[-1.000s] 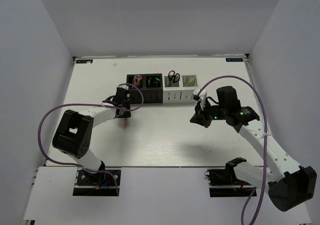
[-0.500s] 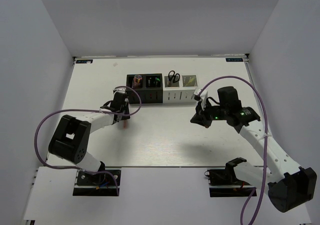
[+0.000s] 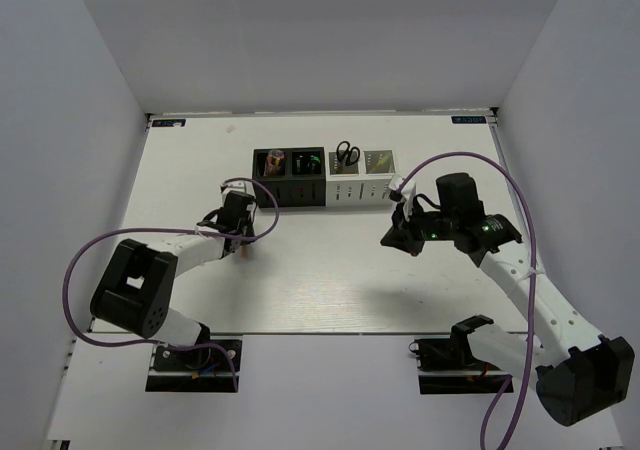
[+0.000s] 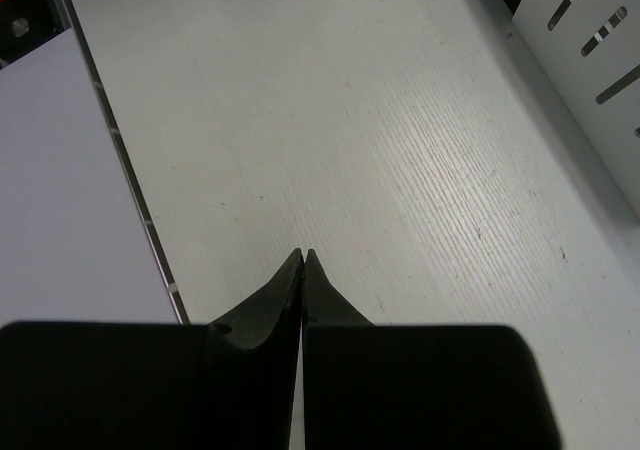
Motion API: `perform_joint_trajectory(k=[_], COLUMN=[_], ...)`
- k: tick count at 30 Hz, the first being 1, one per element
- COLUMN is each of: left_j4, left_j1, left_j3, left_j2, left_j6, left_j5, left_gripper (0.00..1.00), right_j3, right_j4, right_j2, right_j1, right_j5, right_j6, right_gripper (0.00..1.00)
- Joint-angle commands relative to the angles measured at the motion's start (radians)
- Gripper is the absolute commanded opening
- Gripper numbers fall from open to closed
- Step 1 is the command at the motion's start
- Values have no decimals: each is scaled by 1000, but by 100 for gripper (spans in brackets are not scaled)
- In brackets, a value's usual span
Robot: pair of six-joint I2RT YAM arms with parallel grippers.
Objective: Sort the stationery into containers
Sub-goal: Grab a piece of stationery with the left arm
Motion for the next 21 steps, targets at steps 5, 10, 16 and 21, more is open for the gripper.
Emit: perform_joint_trajectory(k=[5,10,16,21], left_j4=[-259,-293,-296,-337], left_j1=[-35,-40,-46,-100], left_j3=[-33,-8,-8,91], left_j2=[73,98,17,-126], left_j6=[-26,-37,-57,-20], left_j5=[-28,-34,42,162], left_gripper=[33,14,0,0], right_j3=[-1,-1,-1,-7], right_j4=[19,17,13,16], right_j2=[-32,-39,-41,-33], right_j1=[-9,-11,-14,-11], right_j5=[-29,-31,-42,-45], right_j6=[-5,-8,-13,-11], right_gripper=[0,0,4,68])
